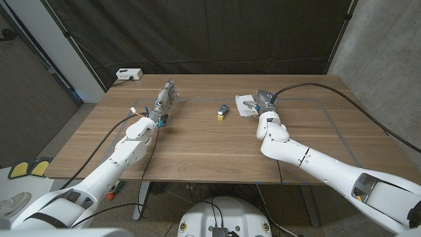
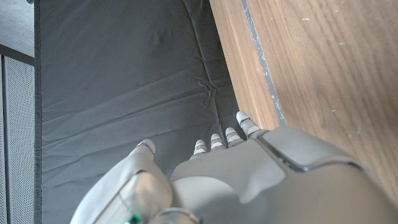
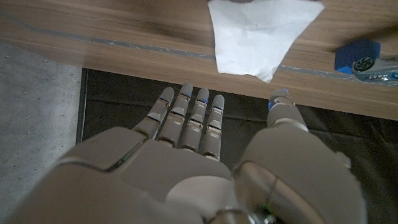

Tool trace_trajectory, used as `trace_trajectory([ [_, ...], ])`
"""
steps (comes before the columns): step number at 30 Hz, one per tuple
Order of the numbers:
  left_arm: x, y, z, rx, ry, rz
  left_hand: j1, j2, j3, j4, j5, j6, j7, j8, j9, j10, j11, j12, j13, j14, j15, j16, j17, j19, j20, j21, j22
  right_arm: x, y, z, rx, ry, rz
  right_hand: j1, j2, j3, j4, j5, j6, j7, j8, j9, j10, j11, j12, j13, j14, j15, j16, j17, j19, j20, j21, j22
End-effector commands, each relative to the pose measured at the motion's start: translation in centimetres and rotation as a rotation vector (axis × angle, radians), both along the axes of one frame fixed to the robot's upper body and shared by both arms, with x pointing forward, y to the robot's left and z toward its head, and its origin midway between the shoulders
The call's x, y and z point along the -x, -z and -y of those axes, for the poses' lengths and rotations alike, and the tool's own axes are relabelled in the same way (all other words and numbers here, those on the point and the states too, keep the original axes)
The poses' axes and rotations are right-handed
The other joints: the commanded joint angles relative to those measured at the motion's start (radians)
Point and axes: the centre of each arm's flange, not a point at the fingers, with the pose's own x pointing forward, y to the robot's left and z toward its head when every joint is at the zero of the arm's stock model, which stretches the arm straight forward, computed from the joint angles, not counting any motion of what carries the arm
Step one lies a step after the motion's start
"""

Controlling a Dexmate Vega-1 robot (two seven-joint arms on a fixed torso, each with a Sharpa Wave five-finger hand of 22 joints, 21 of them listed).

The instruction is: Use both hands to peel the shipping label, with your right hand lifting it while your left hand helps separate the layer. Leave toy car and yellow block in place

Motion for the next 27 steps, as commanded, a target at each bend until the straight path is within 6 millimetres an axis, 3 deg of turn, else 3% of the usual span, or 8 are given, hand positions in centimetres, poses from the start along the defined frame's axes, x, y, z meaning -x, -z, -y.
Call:
trace_trajectory([
  [1,0.3,0.0,-0.2,0.0,0.002,0.005,0.01,-0.002,0.001,-0.008,0.004,-0.004,-0.01,0.004,0.003,-0.017,0.007,0.003,0.006,-0.063,-0.001,0.002,0.002,-0.064,0.005,0.002,0.002,-1.0,0.8,0.0,0.011,0.026,-0.047,-0.003,-0.017,-0.011,0.004,0.01,0.016,-0.002,0.009,0.005,0.015,0.001,0.006,0.003,0.009,-0.099,0.007,0.006,-0.002,-0.002,-0.005,0.005],
  [10,0.4,0.0,-0.3,0.0,0.004,0.011,0.011,-0.002,0.001,-0.008,0.004,-0.003,-0.012,0.003,0.003,-0.018,0.008,0.002,0.006,-0.065,-0.003,0.001,0.002,-0.063,0.004,0.002,0.002,-1.5,1.3,0.1,0.019,0.056,-0.072,-0.019,-0.025,-0.027,0.017,0.017,0.012,-0.003,0.003,0.005,0.021,0.003,0.008,0.005,0.013,-0.095,0.011,0.016,-0.001,0.004,-0.006,0.006],
  [27,0.1,-0.4,-0.5,-0.005,0.015,0.021,0.012,-0.002,0.0,-0.008,0.004,-0.002,-0.009,0.003,0.004,-0.017,0.008,0.002,0.006,-0.065,-0.003,0.001,0.002,-0.062,0.005,0.001,0.002,-2.7,2.2,0.3,0.031,0.155,-0.149,-0.004,-0.011,-0.028,0.022,0.035,0.008,-0.002,-0.005,0.005,0.025,0.003,0.008,0.007,0.013,-0.095,0.013,0.026,-0.002,0.007,-0.009,0.008],
])
